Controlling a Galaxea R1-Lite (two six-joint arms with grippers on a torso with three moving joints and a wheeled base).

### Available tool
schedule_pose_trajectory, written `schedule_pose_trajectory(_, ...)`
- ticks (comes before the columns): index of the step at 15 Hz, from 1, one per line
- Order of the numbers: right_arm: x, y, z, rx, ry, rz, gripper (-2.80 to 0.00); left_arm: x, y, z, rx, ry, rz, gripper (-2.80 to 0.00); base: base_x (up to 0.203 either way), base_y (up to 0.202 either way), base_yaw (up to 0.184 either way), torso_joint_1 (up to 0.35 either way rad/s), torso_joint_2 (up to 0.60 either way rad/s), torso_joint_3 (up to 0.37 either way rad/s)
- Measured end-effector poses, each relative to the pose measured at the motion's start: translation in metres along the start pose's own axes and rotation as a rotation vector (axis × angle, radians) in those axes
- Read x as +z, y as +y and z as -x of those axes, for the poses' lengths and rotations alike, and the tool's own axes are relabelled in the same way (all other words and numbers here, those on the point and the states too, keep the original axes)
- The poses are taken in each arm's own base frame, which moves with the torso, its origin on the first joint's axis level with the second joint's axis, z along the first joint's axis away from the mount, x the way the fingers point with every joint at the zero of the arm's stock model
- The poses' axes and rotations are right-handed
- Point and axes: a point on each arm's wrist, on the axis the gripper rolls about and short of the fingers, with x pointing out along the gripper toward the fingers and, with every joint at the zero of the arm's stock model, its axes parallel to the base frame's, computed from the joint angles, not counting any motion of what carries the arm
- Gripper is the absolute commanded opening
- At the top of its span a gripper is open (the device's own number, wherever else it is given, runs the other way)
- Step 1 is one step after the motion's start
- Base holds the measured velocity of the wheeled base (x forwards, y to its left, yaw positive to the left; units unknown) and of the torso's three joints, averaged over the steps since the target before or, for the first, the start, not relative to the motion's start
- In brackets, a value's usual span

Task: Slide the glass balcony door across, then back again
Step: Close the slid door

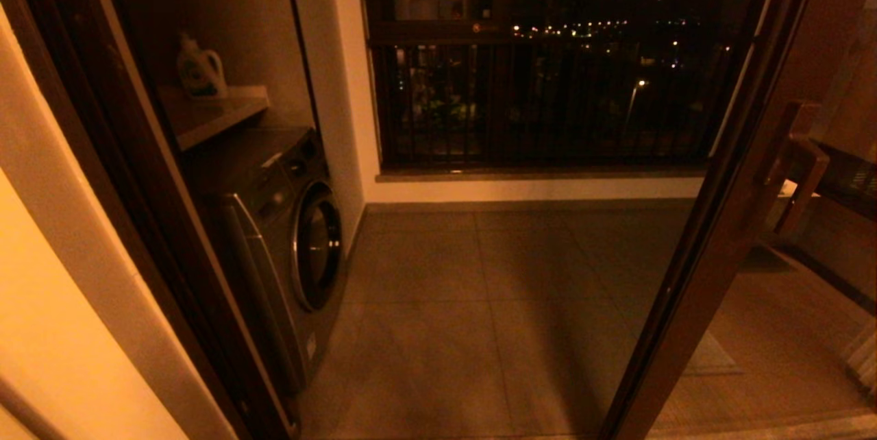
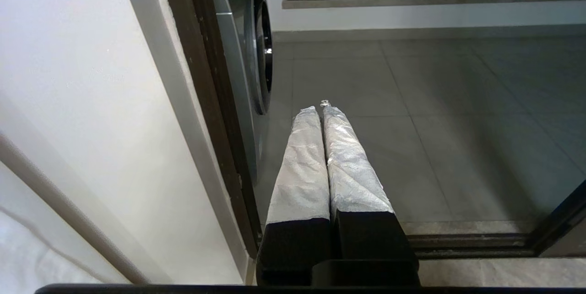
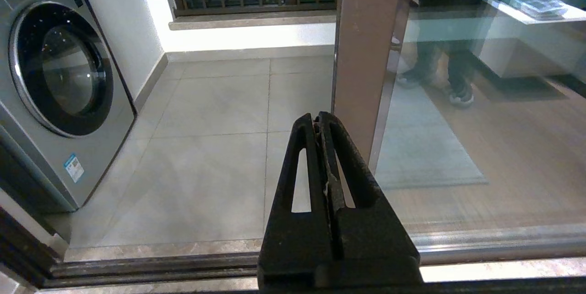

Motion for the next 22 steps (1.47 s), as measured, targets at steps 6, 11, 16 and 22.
schedule_pose_trajectory(6, 0.000, 0.000, 0.000, 0.000, -0.001, 0.000, -2.80, 0.000, 0.000, 0.000, 0.000, 0.000, 0.000, -2.80, 0.000, 0.000, 0.000, 0.000, 0.00, 0.000)
schedule_pose_trajectory(11, 0.000, 0.000, 0.000, -0.002, -0.001, 0.000, -2.80, 0.000, 0.000, 0.000, 0.000, 0.000, 0.000, -2.80, 0.000, 0.000, 0.000, 0.000, 0.00, 0.000)
schedule_pose_trajectory(16, 0.013, -0.001, 0.004, -0.031, -0.027, 0.000, -2.80, 0.000, 0.000, 0.000, 0.000, 0.000, 0.000, -2.80, 0.000, 0.000, 0.000, 0.000, 0.00, 0.000)
schedule_pose_trajectory(22, 0.076, -0.001, 0.015, -0.044, -0.034, -0.013, -2.80, 0.000, 0.000, 0.000, 0.000, 0.000, 0.000, -2.80, 0.000, 0.000, 0.000, 0.000, 0.00, 0.000)
